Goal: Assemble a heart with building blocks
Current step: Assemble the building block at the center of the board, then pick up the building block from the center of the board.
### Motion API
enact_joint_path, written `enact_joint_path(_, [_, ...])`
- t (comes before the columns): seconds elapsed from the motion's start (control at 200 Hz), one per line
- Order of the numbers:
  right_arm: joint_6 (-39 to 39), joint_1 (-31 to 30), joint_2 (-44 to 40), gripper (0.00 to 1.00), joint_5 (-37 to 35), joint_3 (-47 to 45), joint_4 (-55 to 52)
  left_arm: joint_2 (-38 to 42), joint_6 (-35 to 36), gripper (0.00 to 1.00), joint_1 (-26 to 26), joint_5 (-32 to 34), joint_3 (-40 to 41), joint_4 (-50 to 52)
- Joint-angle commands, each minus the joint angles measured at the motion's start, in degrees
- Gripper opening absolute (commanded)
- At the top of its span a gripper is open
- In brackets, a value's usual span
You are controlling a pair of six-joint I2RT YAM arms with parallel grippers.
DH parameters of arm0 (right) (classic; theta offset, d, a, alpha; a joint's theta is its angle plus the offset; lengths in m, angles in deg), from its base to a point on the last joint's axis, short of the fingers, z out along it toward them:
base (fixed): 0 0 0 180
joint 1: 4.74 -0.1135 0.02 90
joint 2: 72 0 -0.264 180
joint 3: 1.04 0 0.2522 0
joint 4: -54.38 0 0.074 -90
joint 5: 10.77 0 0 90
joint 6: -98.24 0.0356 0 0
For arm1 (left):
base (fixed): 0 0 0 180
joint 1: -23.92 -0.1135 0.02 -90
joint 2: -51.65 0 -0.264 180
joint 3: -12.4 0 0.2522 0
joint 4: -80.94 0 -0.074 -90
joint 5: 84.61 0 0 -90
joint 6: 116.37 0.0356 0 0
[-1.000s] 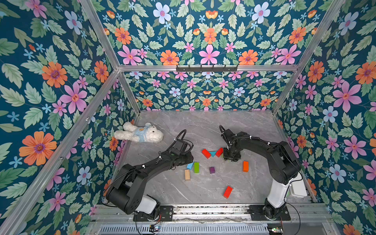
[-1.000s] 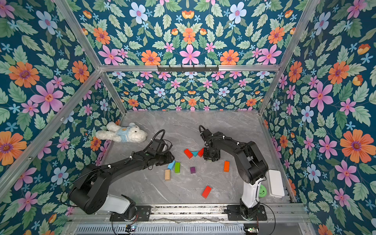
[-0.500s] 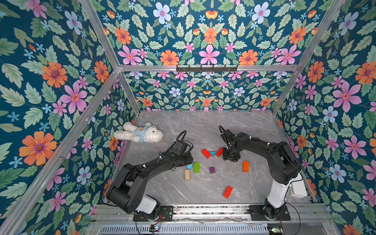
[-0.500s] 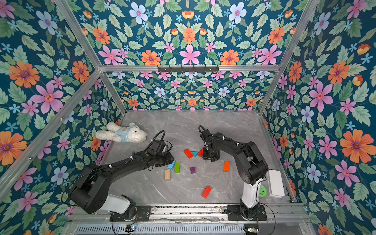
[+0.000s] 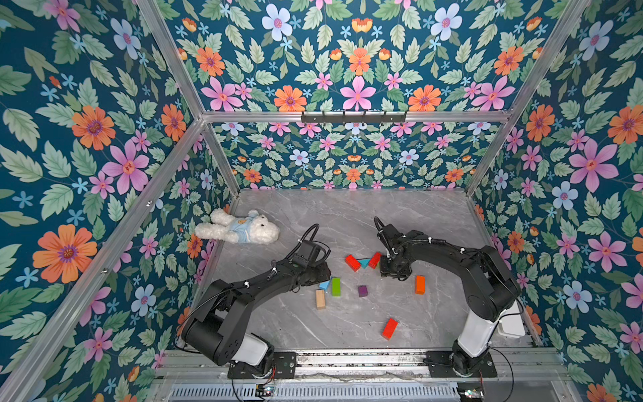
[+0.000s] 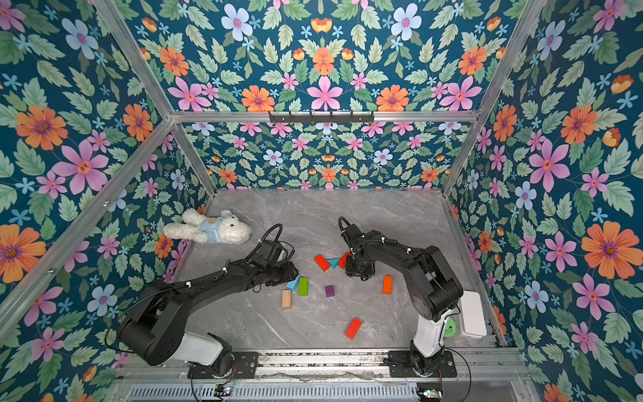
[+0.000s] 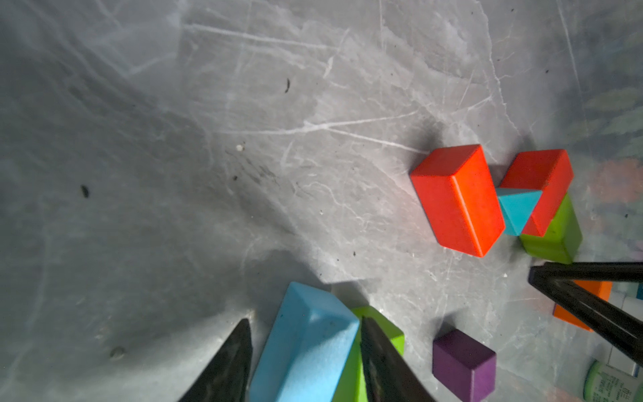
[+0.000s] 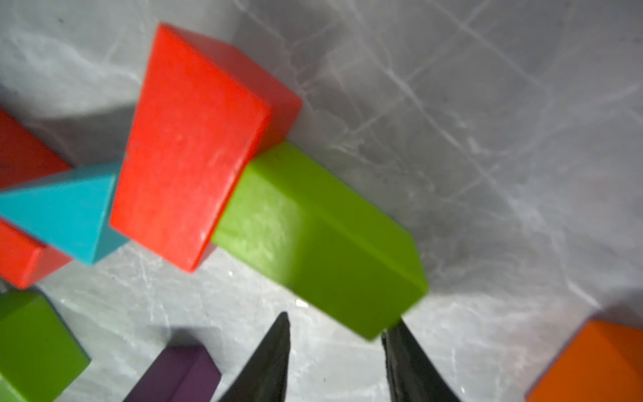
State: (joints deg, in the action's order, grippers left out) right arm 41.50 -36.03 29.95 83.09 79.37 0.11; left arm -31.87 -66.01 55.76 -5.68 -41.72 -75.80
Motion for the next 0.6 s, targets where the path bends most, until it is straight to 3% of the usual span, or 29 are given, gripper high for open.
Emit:
enact_joint_path(0.0, [0.66,-0.06,-2.58,0.5,-2.81,-0.71,-3.12,0.08,1.55,0.55,0.2,2.03,-0.32,1.91])
enact_joint_path(0.135, [0.74,-0.08,-6.41,0.54,-3.85,-2.03,-5.17,-1.35,2.7,0.6,1.35,3.03,-0.98,3.6])
enact_joint_path(0.45, [1.19,-0.06,-11.63,0.52,-3.86,-3.28,-5.99,-6.03,4.7,0.44,5.79,10.15,-5.06,9.56])
enact_joint_path(0.595, [1.26,-0.08,-12.54,0.52,-3.86,-3.54,-6.31,-6.9,5.61,0.44,7.32,13.24,-6.75,12.21])
